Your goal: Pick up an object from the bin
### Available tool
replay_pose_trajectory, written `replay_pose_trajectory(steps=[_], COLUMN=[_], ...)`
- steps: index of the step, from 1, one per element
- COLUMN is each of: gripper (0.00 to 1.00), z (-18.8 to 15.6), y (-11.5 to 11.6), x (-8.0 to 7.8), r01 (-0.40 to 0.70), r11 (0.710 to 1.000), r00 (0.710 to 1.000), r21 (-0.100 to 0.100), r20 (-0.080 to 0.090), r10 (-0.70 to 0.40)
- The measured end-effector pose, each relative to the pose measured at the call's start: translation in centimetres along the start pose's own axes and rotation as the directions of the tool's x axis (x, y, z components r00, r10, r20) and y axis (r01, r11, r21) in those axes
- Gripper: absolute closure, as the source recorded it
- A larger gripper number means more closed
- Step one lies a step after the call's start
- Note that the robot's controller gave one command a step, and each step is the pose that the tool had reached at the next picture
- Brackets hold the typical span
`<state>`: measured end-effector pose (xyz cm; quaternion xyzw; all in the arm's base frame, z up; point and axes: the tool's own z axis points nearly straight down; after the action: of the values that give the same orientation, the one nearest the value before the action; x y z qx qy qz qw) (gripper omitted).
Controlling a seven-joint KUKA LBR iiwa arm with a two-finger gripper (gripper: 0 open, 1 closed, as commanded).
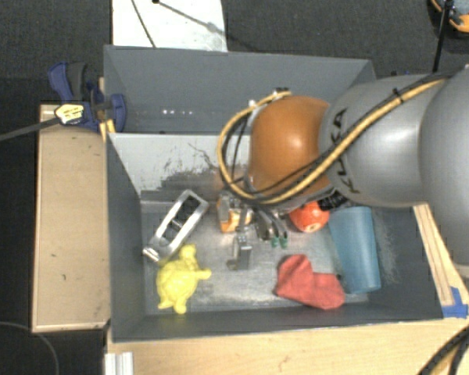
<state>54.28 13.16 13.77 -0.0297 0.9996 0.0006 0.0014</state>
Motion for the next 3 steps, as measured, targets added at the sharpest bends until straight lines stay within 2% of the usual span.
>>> replay_pose_trajectory(steps=[1, 2, 3], gripper=[0.0, 0.0, 0.0], z=[3.4, 4.6, 5.6], y=[2.0, 2.3, 0.4], x=[-2.5, -3.4, -2.9], r01=[-0.043, 0.058, 0.27], r11=[0.999, 0.998, 0.963], r00=[0.999, 0.998, 0.963], r21=[0.002, 0.008, 0.004], r20=[-0.001, 0.014, 0.007], r10=[0.043, -0.058, -0.27])
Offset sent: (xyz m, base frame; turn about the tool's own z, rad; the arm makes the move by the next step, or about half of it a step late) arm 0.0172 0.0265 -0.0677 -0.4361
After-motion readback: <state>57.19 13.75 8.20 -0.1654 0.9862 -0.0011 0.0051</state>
